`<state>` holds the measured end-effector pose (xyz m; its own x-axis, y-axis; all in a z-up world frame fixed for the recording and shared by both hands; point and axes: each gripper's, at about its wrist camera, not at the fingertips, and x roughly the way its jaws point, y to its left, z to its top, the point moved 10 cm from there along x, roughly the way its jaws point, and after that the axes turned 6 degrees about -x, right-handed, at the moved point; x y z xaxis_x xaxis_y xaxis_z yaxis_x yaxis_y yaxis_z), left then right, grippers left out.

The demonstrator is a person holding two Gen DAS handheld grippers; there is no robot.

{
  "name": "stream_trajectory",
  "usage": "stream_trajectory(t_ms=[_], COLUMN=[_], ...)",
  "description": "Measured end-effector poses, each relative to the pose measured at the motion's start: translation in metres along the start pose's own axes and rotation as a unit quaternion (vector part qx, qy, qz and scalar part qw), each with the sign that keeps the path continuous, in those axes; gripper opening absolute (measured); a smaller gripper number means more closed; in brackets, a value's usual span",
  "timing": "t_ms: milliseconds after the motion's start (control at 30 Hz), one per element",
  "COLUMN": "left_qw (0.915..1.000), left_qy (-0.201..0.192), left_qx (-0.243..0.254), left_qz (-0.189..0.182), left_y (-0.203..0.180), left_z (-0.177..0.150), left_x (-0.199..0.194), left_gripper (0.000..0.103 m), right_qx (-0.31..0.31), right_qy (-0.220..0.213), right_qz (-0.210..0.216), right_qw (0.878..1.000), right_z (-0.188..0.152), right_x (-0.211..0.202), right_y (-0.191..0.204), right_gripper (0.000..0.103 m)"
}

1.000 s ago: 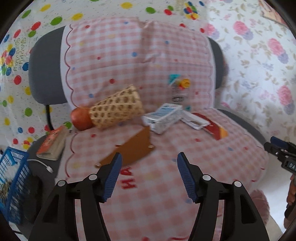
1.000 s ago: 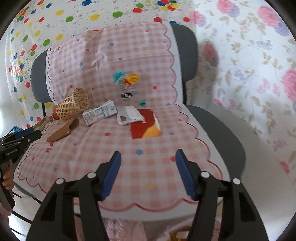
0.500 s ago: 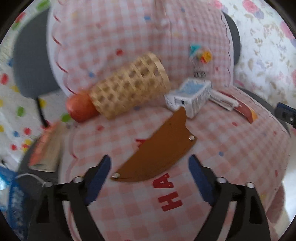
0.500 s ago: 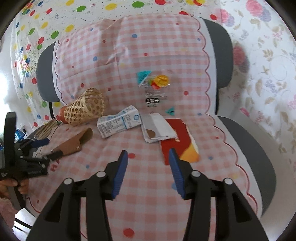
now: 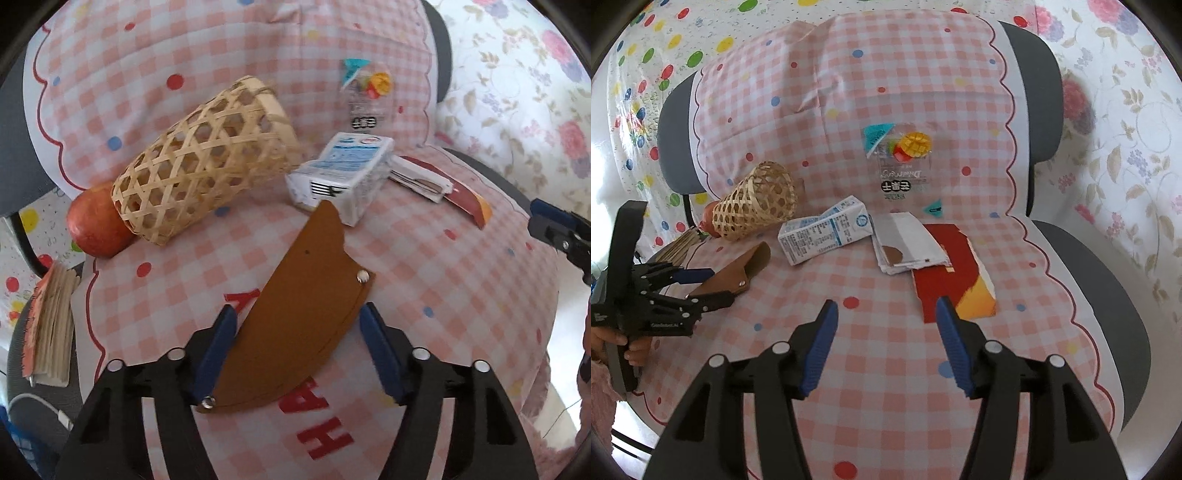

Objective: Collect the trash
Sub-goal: 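Grasp the brown leather sheath with the left tool while the right tool grasps the red-yellow box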

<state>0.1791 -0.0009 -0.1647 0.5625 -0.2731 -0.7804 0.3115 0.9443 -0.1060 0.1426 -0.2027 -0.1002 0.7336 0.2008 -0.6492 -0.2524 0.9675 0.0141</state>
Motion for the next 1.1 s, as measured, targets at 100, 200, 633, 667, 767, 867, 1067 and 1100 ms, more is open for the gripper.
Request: stream_trajectory(t_ms=[100,200,633,667,767,867,1067,1100], left_qw=[0.9995,0.9992,0.9977,0.9980,0.9976,0.9978,0.9953,0.9953], left_qy=[0.016,0.021,0.000,-0.003,-0.017,-0.037,-0.067,-0.067], left_qx=[-0.005,-0.011,-0.043,-0.036,-0.017,-0.030,-0.059,-0.061], left_qz=[-0.026,-0.033,0.051,0.051,0.066,0.047,0.038,0.035], left_y=[-0.017,-0.033,-0.041,-0.045,-0.053,-0.057,-0.053,-0.054], left_z=[-0.010,-0.021,-0.003,-0.004,-0.006,-0.007,0.004,0.005], left_x=[-0.007,-0.015,0.003,0.002,-0.004,-0.015,-0.038,-0.039], left_gripper=[0.058,0.061,0.056,0.052,0.051,0.051,0.051,0.051], right_qx=[0.007,0.016,0.035,0.035,0.037,0.034,0.021,0.015], right_qy=[0.003,0.004,0.005,0.004,0.004,0.008,0.032,0.042], right_qz=[-0.005,-0.011,-0.022,-0.023,-0.026,-0.027,-0.026,-0.024], right_qw=[1.000,1.000,0.999,0.999,0.999,0.999,0.999,0.999], right_z=[-0.006,-0.012,-0.025,-0.025,-0.025,-0.025,-0.023,-0.022], right_x=[-0.004,-0.007,-0.015,-0.016,-0.017,-0.014,0.014,0.024], right_y=[-0.009,-0.017,-0.040,-0.040,-0.045,-0.048,-0.052,-0.052], right_gripper=[0.055,0.055,0.055,0.055,0.055,0.055,0.073,0.074])
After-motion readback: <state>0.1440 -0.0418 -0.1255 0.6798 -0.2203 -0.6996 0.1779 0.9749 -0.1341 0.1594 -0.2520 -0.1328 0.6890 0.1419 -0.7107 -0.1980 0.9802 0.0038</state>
